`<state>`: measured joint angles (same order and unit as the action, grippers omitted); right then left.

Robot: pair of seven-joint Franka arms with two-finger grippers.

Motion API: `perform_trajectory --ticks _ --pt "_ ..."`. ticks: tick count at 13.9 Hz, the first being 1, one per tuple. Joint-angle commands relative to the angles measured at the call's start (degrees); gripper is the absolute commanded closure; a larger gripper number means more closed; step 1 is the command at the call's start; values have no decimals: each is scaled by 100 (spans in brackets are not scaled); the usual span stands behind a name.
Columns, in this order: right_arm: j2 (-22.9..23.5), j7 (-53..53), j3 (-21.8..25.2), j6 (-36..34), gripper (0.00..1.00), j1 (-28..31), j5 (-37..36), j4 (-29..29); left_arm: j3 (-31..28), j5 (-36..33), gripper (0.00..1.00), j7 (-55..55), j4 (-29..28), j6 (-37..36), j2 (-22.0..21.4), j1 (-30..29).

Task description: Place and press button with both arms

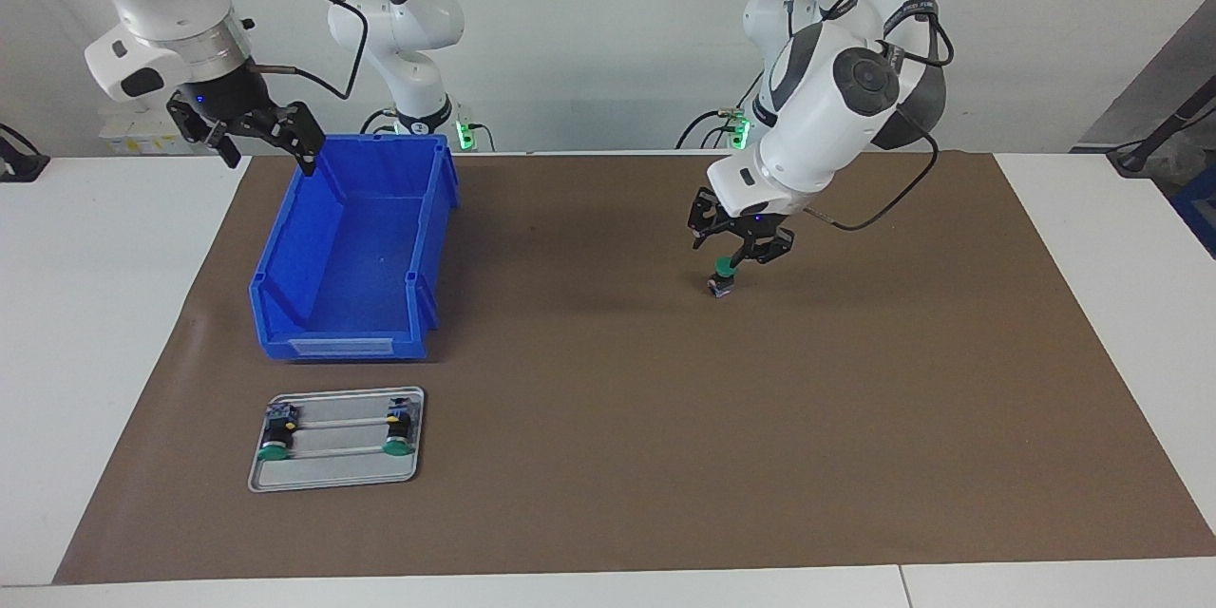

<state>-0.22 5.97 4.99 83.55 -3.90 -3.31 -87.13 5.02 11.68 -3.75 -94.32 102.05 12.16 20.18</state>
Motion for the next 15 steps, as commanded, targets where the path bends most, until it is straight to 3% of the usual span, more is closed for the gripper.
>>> perform_trajectory --ticks 1,3,5,11,15 --pt "-4 -175 -15 -67 0 64 111 12 -80 -760 81 785 -1427 847 -660 424" --pt "-4 -175 -6 -67 0 73 111 -6 -71 -896 88 1008 -2228 1657 -942 505" --pt "-22 -175 -15 -67 0 73 111 -32 -71 -896 99 1017 -2538 1818 -1048 505" --pt "-30 -175 -15 -67 0 117 111 -41 -80 -896 100 1017 -2785 1905 -1145 391" --pt "-30 -175 -15 -67 0 117 111 -41 -80 -896 100 1008 -3242 2678 -1145 320"
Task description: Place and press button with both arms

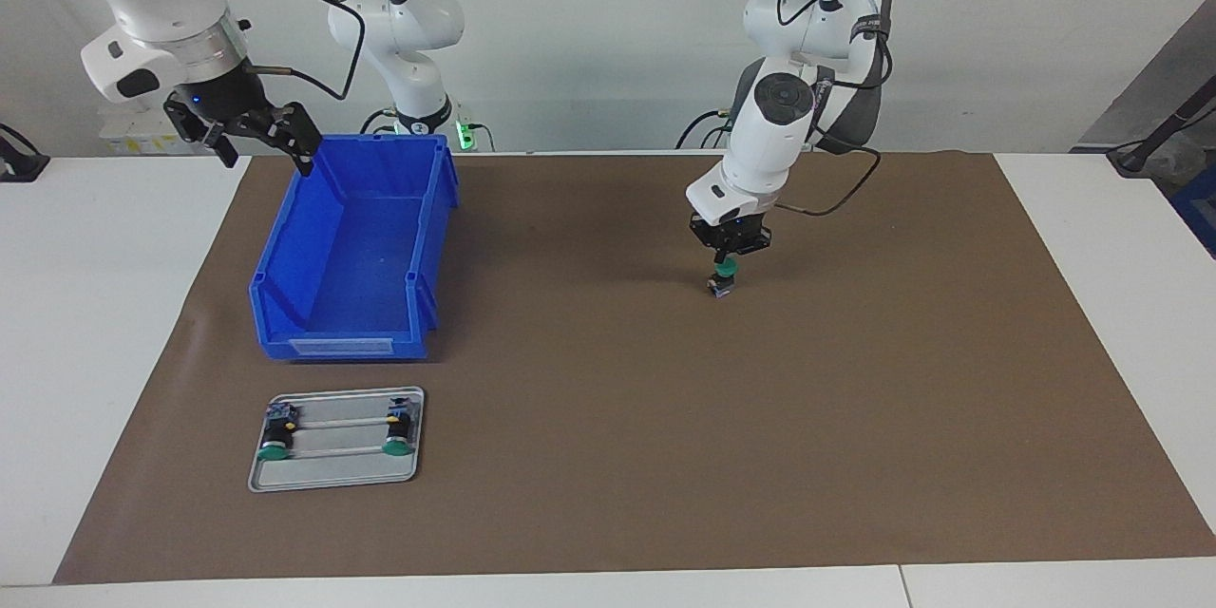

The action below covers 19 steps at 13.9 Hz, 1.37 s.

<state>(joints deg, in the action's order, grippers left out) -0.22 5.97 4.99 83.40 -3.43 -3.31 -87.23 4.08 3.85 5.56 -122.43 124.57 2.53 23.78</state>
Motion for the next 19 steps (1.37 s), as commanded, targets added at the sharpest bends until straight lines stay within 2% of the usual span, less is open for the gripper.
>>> perform_trajectory --ticks 1,5,9,11,13,17,18,19 --pt "-30 -175 -15 -52 0 70 111 -31 14 -112 100 85 -457 453 -165 -40" --pt "-30 -175 -15 -52 0 70 111 -31 14 -112 100 85 -509 480 -147 -49" --pt "-30 -175 -15 -52 0 70 111 -31 14 -112 100 85 -1018 1252 -86 -49" --pt "-30 -175 -15 -52 0 70 111 -40 5 -112 100 76 -923 1193 -51 -58" --pt "-30 -88 -15 -52 0 62 111 -40 -30 -112 100 68 -547 799 54 -75" --pt "-30 -34 -15 -44 0 53 111 -31 -56 -138 95 24 823 -518 239 -356" --pt "-30 -26 -15 -44 0 44 111 -40 -56 -173 90 -3 1192 -835 326 -452" --pt "-30 0 -15 -44 0 27 111 -40 -56 -174 80 -38 1517 -1082 388 -636"
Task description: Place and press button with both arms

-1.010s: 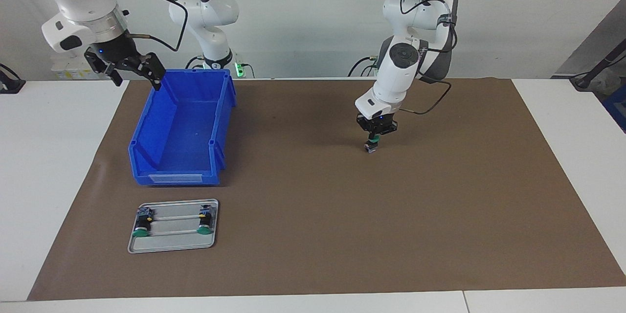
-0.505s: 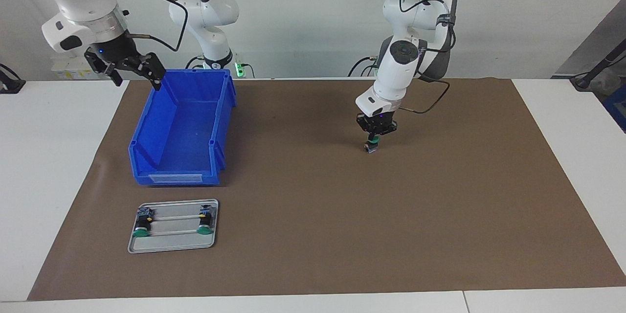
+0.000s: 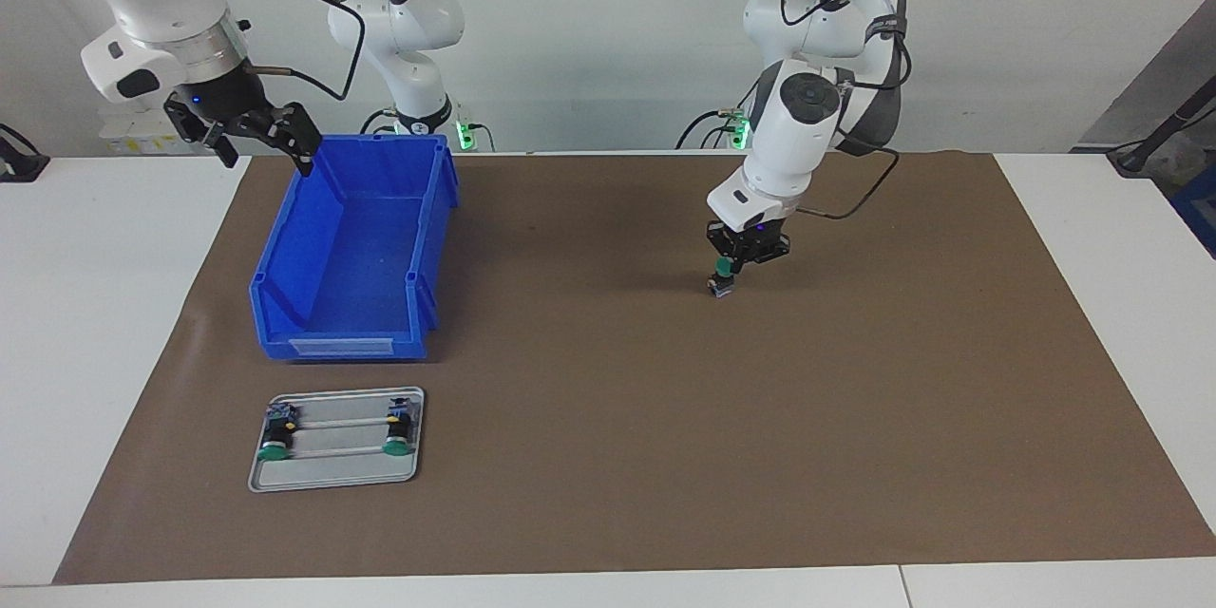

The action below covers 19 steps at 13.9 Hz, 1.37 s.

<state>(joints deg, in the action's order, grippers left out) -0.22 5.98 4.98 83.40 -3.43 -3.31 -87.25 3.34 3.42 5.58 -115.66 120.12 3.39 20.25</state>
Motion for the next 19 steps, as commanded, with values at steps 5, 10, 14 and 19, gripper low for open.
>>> perform_trajectory --ticks 5,10,14,19 --pt "-30 640 -77 632 0 -245 294 -265 17 -253 64 -520 1809 -1699 417 -1206" --pt "213 2736 -77 1844 0 -1745 375 -916 17 -791 63 -971 2818 -2991 495 -1594" --pt "1100 5381 -85 2741 0 -3038 384 -540 17 -720 36 -936 3024 -3188 391 -1550" --pt "2059 6914 -85 3909 0 -3725 1095 -363 17 -720 0 -945 2575 -2774 162 -1585"
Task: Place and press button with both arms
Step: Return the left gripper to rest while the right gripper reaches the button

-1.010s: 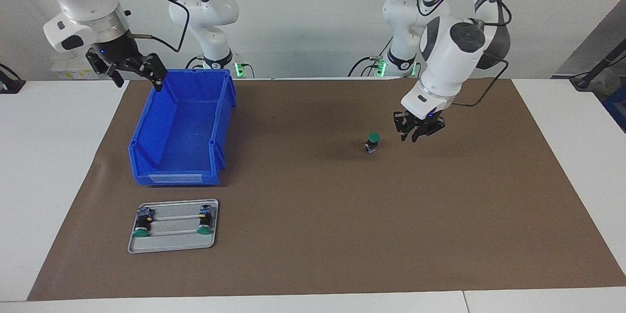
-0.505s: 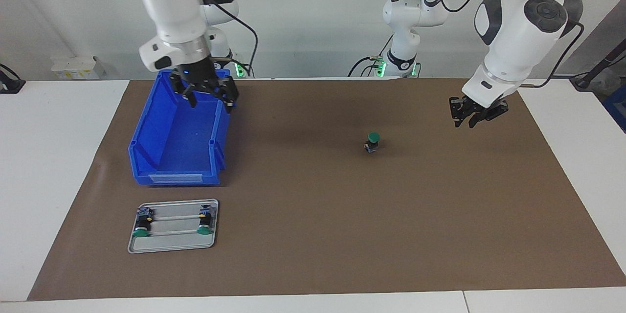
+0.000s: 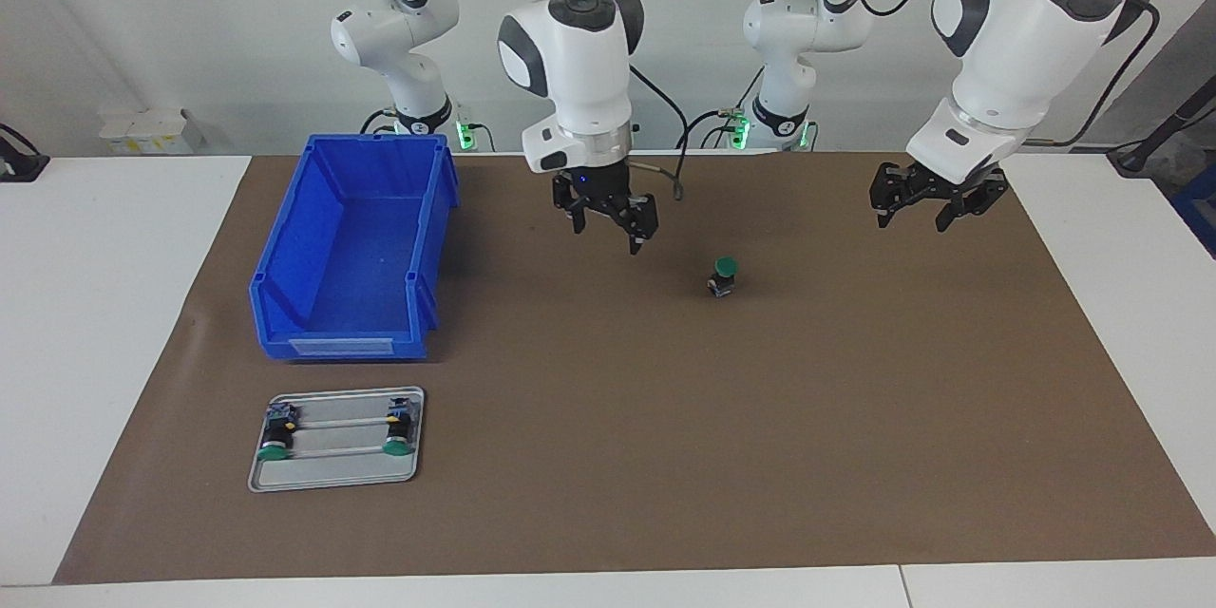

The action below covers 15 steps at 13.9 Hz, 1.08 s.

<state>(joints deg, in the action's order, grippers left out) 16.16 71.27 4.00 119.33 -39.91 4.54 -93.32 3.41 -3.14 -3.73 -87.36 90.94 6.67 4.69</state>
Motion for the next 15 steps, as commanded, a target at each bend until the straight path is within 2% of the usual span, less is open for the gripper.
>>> perform_trajectory --ticks 1,3,5,6,13,15 --pt "632 614 13 527 0 -270 320 323 11 -64 0 -13 -290 143 -209 -39" --pt "1106 878 4 591 0 -403 267 726 -7 -64 0 -13 -290 161 -236 -48" --pt "1730 1204 13 722 0 -824 197 1200 2 -55 0 -13 -290 152 -271 -39" --pt "1837 1240 13 766 0 -886 127 1263 2 -64 0 -13 -290 152 -289 -39" --pt "2014 1231 13 1171 0 -1150 48 1246 2 -64 0 -13 -290 143 -306 -39" --pt "2005 1222 13 1171 6 -1177 47 1202 2 -64 0 -13 -290 143 -306 -39"
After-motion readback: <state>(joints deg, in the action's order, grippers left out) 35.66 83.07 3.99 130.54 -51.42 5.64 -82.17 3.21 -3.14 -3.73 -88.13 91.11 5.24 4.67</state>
